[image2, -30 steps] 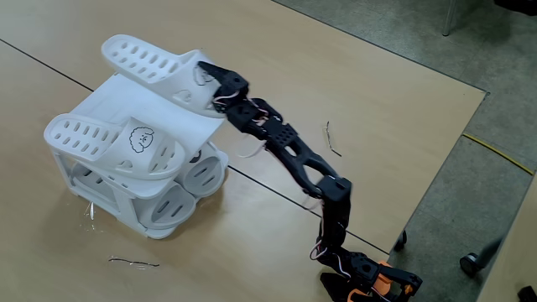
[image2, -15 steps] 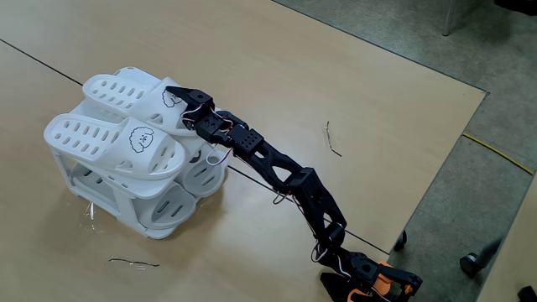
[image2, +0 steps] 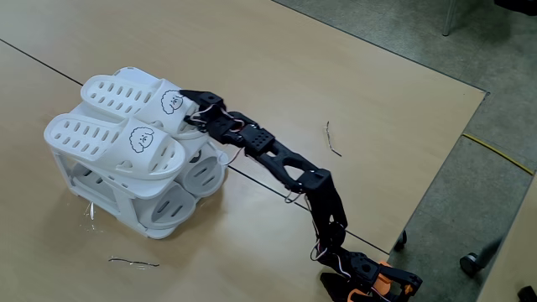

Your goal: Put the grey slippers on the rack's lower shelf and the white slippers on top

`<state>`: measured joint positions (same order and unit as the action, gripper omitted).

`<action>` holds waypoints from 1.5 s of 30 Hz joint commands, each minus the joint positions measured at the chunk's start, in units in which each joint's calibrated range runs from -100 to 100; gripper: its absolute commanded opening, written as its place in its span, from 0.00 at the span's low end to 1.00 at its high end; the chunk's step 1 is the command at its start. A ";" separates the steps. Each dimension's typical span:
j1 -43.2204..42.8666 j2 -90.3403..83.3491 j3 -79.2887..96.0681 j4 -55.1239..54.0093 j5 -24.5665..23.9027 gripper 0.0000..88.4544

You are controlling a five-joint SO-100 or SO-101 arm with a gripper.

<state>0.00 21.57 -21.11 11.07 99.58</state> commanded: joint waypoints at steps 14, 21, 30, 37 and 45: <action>1.48 -60.90 50.21 -17.98 0.42 0.02; 0.74 -80.34 88.55 -56.54 0.42 0.02; 0.66 -107.77 117.05 -87.09 0.42 0.03; -0.25 -120.73 120.93 -96.66 0.42 0.03; -7.40 -120.64 120.84 -110.81 0.42 0.03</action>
<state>-6.74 -98.76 99.28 -96.57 99.58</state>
